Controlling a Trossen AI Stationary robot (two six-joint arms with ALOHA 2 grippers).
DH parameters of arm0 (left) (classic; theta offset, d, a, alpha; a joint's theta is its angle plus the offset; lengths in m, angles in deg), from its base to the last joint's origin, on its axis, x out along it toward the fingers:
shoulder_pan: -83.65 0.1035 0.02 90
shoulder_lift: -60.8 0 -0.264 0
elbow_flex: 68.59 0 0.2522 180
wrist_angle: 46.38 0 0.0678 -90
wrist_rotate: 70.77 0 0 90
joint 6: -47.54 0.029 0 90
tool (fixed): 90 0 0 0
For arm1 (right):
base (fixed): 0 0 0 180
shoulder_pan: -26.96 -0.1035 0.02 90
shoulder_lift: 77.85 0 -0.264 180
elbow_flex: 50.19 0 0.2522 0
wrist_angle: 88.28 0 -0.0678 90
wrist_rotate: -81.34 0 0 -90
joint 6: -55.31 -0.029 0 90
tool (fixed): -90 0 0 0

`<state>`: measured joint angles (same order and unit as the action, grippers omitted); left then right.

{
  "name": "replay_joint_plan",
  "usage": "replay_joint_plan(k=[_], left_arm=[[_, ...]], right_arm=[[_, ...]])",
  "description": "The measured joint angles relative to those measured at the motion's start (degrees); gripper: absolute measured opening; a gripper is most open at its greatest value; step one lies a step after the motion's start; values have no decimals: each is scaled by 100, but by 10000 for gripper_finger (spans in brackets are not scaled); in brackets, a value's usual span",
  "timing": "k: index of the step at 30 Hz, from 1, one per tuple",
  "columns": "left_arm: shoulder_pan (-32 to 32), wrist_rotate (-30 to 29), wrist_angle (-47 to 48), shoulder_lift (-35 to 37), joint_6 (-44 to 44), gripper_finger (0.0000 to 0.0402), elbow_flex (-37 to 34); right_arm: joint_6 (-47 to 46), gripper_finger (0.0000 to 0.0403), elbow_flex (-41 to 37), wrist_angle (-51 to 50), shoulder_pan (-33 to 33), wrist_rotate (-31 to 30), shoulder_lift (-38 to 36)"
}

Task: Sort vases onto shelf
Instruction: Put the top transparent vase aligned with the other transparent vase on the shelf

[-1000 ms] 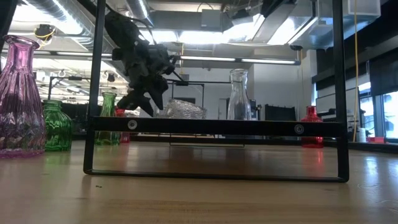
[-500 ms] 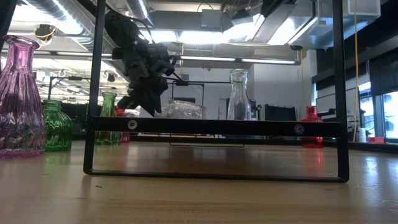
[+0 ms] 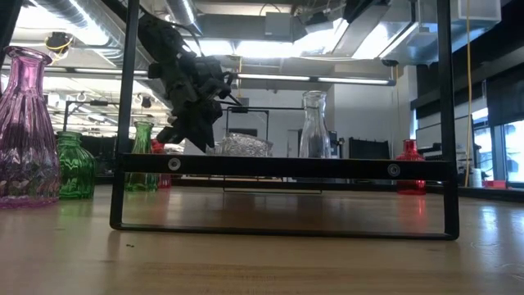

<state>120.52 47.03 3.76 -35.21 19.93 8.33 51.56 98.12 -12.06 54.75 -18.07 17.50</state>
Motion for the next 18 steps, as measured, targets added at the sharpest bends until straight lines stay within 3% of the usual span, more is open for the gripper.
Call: replay_joint_plan(k=[7,18], left_arm=[[-82,-37,341,370,202,12,0],[-493,-202,536,929,429,3,83]], right_arm=[[0,76,0,0,-1,0,-2],[114,76,0,0,0,-23,27]])
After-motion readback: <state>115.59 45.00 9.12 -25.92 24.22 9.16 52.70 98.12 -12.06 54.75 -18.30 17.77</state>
